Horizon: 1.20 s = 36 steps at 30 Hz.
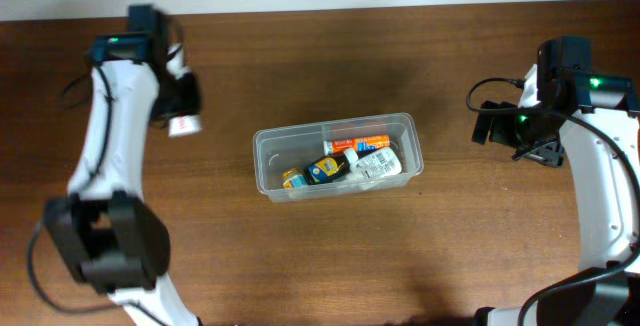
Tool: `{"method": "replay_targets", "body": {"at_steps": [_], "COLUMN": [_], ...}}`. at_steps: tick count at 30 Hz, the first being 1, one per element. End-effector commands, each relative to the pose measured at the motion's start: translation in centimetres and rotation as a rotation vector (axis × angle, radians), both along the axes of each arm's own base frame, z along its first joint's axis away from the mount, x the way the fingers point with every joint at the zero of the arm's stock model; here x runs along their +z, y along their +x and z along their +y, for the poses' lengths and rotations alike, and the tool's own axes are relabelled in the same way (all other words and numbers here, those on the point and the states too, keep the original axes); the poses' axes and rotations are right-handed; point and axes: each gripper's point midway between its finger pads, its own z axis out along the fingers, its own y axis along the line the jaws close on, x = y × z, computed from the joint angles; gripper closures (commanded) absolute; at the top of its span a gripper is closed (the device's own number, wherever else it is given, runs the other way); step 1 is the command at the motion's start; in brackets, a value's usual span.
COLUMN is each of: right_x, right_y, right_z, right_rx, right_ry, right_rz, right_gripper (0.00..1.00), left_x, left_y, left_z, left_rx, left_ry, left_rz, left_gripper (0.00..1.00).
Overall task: Pack container
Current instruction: 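Grasp the white Panadol box with the left gripper, place in container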
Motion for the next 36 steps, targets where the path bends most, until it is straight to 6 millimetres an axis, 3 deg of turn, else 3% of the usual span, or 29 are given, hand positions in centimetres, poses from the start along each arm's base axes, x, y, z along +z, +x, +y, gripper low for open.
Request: {"method": "replay_targets", "body": {"at_steps": [1,5,9,14,18,20,22,26,32,36], "right_x": [-0.1,-0.2,-0.2,-0.2,-0.2,-0.2,-0.2,-0.2,-0.2,-0.1], "right_y": [-0.2,-0.2,-0.2,-0.3,-0.4,-0.4,-0.4,-0.4,-0.6,-0.5], "right_z": [-0.1,-0.1,-0.1,0.0,0.0,0.0,0.0,0.0,0.0,0.3], "right_rx": [0.007,0.007,0.007,0.008,0.007,0.007,0.007,0.007,0.007,0.013], "right_ry": [-0.003,-0.002,-0.002,-0.001,0.000,0.000,0.000,0.000,0.001,0.011], "right_rz": [0.005,0.006,0.006,0.013,0.017,0.016,0.017,0.017,0.022,0.017], "right_gripper": [0.02,0.02,0.02,0.02,0.02,0.02,0.02,0.02,0.02,0.02], "left_x": [4.2,4.3,2.7,0.2,-1.9,-2.8,-3.6,-3.8,-1.8,1.9], "left_y": [-1.4,-4.3,-7.6,-8.2,-8.0,-8.0,-7.8,-7.0,-6.4,-6.1], "left_z": [-7.1,-13.9,-19.4,-22.4,-22.7,-22.4,-21.9,-20.9,-20.6,-19.7], "left_rx": [-0.291,-0.713,-1.109,-1.239,-1.242,-1.236,-1.225,-1.202,-1.037,-0.830], "left_ry": [-0.028,0.039,0.102,0.133,0.133,0.133,0.145,0.199,0.187,0.121], "left_rz": [-0.095,-0.078,-0.054,-0.088,-0.092,-0.083,-0.078,-0.082,-0.114,-0.203], "left_gripper": [0.65,0.61,0.57,0.57,0.57,0.47,0.46,0.34,0.33,0.26]}}
